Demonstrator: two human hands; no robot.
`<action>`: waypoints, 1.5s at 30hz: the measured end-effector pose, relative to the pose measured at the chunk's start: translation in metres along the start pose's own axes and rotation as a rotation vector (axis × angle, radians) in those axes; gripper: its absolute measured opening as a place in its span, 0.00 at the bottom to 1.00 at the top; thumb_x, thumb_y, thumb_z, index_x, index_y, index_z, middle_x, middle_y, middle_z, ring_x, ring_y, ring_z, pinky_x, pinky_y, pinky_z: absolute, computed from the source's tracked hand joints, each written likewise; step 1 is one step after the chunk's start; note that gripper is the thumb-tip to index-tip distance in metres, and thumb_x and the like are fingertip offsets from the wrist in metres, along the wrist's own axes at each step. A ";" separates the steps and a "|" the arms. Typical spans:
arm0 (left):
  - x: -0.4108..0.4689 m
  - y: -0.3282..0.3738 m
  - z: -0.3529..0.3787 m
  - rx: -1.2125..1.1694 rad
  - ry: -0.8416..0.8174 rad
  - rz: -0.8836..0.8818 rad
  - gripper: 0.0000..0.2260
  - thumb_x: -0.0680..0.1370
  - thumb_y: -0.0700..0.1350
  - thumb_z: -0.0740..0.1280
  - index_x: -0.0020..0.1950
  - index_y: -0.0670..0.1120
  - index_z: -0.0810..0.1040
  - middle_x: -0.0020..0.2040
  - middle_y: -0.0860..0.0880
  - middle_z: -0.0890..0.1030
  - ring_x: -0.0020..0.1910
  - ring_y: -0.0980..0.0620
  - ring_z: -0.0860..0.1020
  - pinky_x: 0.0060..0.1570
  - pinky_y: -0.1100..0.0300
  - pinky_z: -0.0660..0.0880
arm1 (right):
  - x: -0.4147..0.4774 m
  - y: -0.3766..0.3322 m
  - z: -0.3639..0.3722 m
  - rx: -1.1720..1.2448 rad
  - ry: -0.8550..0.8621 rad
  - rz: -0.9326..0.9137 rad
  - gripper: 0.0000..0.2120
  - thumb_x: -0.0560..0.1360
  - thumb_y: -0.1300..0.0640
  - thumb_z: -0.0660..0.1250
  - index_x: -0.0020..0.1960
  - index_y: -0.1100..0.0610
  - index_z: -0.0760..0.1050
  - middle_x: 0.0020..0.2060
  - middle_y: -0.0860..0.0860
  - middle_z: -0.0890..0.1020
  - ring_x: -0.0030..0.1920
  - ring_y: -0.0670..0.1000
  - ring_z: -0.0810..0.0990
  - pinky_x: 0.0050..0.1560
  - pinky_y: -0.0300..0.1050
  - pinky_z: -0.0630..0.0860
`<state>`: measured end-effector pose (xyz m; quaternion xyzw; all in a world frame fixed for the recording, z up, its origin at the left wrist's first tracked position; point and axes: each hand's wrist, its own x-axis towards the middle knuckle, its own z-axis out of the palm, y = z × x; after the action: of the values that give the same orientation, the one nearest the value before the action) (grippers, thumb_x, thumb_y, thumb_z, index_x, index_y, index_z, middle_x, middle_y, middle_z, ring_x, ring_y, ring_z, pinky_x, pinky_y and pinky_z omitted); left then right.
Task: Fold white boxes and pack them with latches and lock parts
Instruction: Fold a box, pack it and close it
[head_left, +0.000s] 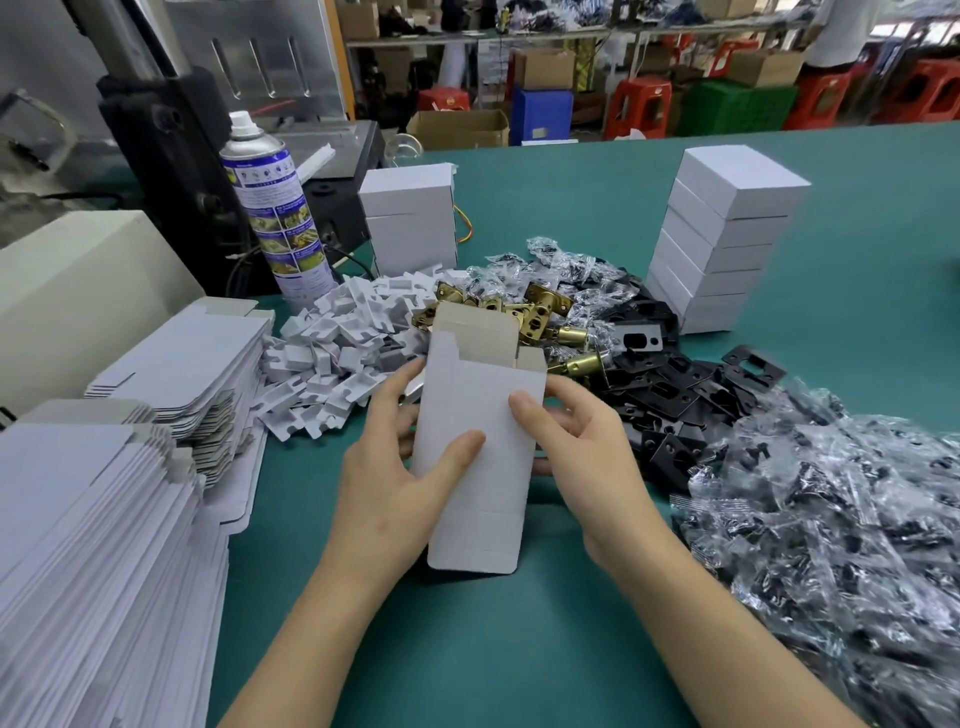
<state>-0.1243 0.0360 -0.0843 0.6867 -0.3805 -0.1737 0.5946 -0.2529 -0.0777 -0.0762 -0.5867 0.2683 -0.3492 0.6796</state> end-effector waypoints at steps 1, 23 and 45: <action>0.000 0.000 0.000 -0.010 0.002 0.018 0.30 0.71 0.62 0.74 0.71 0.75 0.66 0.57 0.68 0.82 0.52 0.63 0.84 0.46 0.65 0.82 | 0.000 0.000 0.000 0.000 0.010 -0.028 0.09 0.83 0.55 0.67 0.61 0.46 0.79 0.46 0.49 0.89 0.47 0.47 0.88 0.45 0.41 0.83; -0.001 0.005 -0.009 -0.195 -0.093 0.088 0.15 0.77 0.57 0.71 0.62 0.59 0.75 0.52 0.51 0.86 0.45 0.50 0.86 0.40 0.49 0.85 | -0.003 -0.004 -0.001 -0.090 -0.158 -0.216 0.08 0.81 0.53 0.65 0.58 0.49 0.79 0.41 0.51 0.80 0.45 0.46 0.80 0.45 0.44 0.78; 0.002 0.003 -0.013 -0.260 -0.312 -0.192 0.14 0.74 0.61 0.72 0.55 0.56 0.79 0.40 0.44 0.86 0.33 0.49 0.82 0.30 0.58 0.78 | 0.008 -0.001 -0.014 0.146 -0.215 0.195 0.18 0.75 0.65 0.70 0.62 0.52 0.82 0.58 0.54 0.86 0.54 0.50 0.85 0.45 0.41 0.82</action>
<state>-0.1156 0.0434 -0.0778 0.6021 -0.3753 -0.3812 0.5928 -0.2589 -0.0928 -0.0769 -0.5410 0.2236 -0.2351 0.7759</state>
